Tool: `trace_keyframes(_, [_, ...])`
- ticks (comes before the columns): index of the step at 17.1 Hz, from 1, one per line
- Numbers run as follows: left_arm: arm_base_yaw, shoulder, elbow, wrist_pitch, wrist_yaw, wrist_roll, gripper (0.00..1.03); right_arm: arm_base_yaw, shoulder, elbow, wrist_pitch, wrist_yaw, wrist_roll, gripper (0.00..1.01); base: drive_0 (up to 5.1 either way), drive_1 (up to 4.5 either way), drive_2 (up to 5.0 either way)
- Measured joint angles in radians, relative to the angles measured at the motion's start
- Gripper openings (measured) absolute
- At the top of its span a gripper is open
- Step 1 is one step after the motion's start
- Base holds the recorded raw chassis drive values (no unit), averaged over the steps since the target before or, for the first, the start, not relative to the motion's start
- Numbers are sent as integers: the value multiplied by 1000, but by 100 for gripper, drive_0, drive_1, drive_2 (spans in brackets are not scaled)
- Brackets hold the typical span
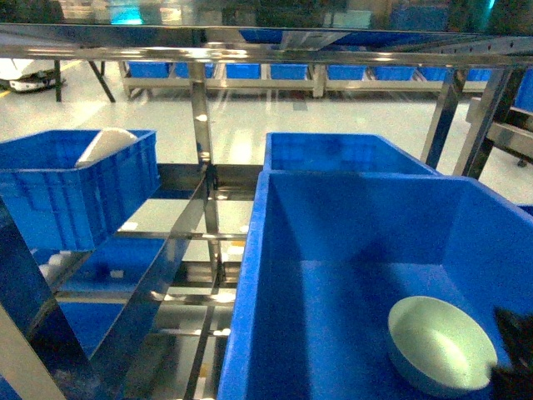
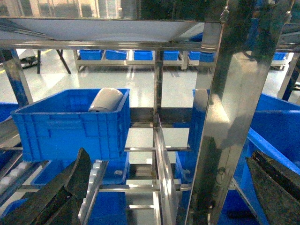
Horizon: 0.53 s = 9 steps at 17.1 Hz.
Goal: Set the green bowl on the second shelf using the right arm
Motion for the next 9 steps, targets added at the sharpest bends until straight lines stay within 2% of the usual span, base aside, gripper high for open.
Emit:
trace_keyframes(3, [0, 0, 0, 0, 0, 0, 98, -37, -190, -79, -148, 0, -5, 78, 0, 0, 0])
trace_keyframes(6, [0, 0, 0, 0, 0, 0, 98, -61, -309, -117, -235, 9, -12, 85, 0, 0, 0])
trace_keyframes(9, [0, 0, 0, 0, 0, 0, 98, -86, -499, -158, -354, 43, -41, 96, 0, 0, 0])
